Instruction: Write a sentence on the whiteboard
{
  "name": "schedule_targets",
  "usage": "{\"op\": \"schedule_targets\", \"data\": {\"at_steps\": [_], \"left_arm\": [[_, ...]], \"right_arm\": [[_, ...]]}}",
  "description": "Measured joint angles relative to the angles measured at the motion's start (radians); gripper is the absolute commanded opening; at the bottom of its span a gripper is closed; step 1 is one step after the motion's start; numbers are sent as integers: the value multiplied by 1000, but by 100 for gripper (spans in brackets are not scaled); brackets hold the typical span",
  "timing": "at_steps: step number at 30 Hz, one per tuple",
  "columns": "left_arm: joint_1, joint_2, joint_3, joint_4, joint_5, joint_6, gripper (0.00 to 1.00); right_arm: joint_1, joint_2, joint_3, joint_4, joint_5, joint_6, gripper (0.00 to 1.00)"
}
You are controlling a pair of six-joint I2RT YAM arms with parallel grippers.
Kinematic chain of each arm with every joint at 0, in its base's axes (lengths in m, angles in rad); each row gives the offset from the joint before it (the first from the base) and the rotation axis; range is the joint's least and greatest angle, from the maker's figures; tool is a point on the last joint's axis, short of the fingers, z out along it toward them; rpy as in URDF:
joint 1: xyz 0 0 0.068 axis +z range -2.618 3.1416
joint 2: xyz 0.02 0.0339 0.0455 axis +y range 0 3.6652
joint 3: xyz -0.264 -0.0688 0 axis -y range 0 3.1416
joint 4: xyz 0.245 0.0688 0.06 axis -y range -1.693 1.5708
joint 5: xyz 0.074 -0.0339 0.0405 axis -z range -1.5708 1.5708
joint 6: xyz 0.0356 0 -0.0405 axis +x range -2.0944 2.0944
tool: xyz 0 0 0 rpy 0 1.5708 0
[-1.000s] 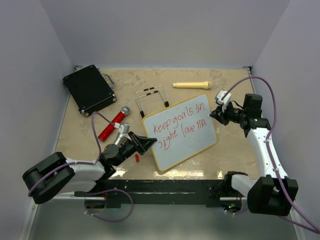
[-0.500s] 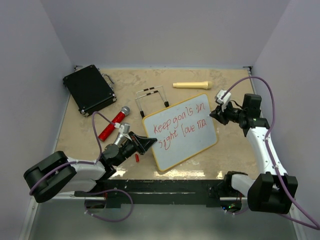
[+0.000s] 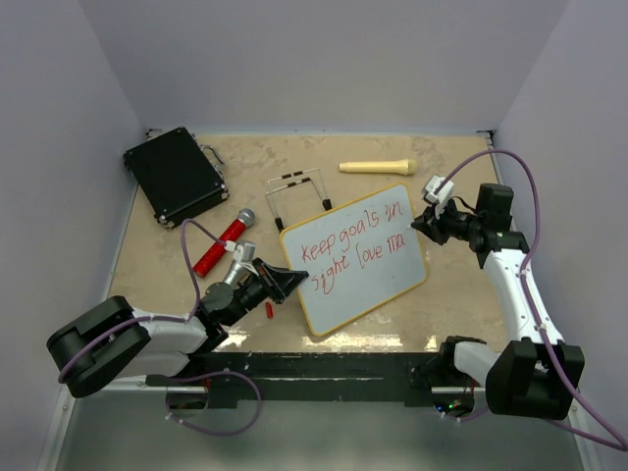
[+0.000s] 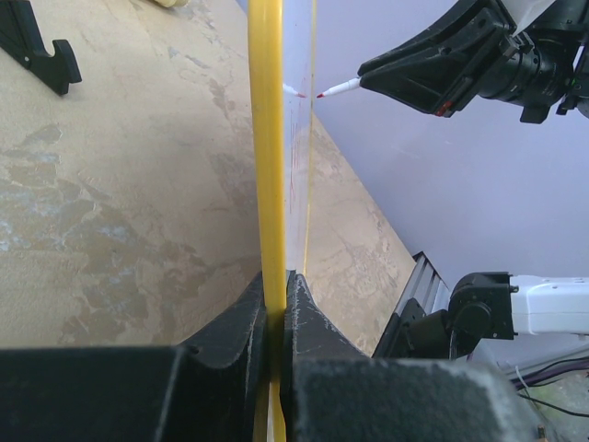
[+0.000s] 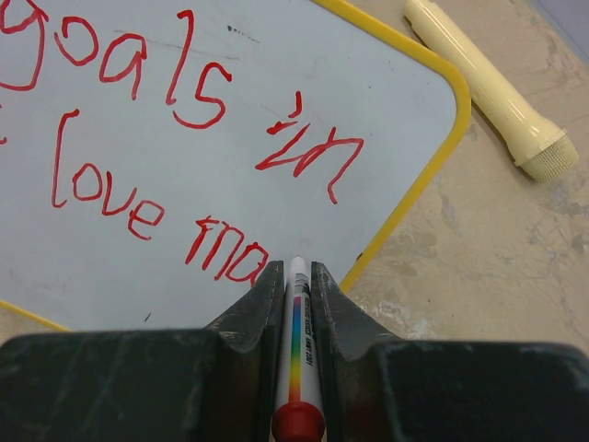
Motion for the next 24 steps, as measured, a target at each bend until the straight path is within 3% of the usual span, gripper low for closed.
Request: {"op": "schedule_targets", "data": {"at_steps": [24], "left_arm": [[0, 27, 0, 27, 2, -2, 0]], "right_arm": [[8, 15, -19, 47, 0, 35, 0]]}}
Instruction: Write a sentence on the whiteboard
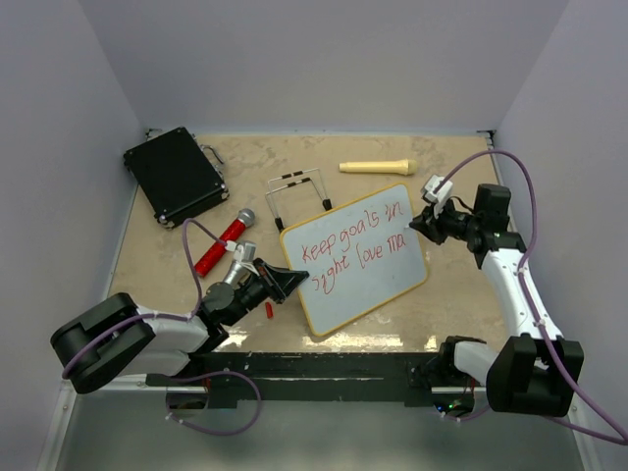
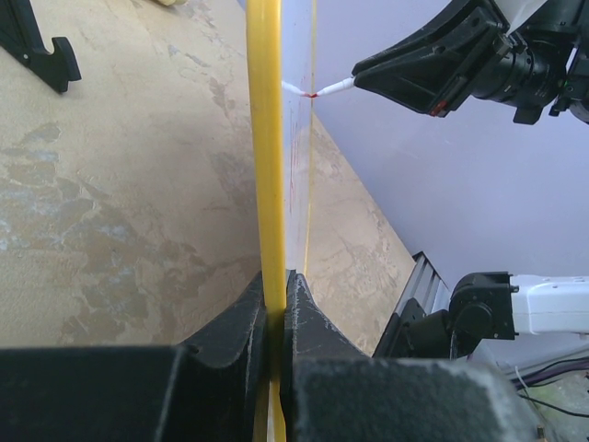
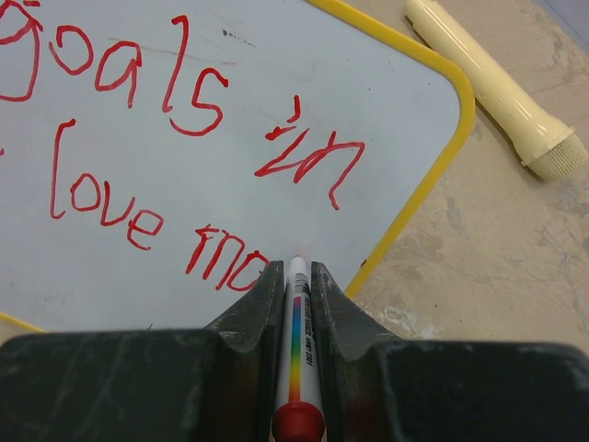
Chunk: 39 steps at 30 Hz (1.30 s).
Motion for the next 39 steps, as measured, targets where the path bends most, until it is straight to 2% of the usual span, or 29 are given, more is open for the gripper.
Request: {"op": "schedule_targets", "data": {"at_steps": [10, 23, 39], "left_arm": [[2, 7, 0, 2, -3, -18, 0], [7, 9, 0, 0, -14, -25, 0], [7, 16, 0, 11, -7, -16, 0]], "right_arm": [[7, 11, -13, 21, 4, 10, 0], [7, 68, 0, -165, 2, -118, 0], [12, 13, 1, -46, 14, -18, 0]]}}
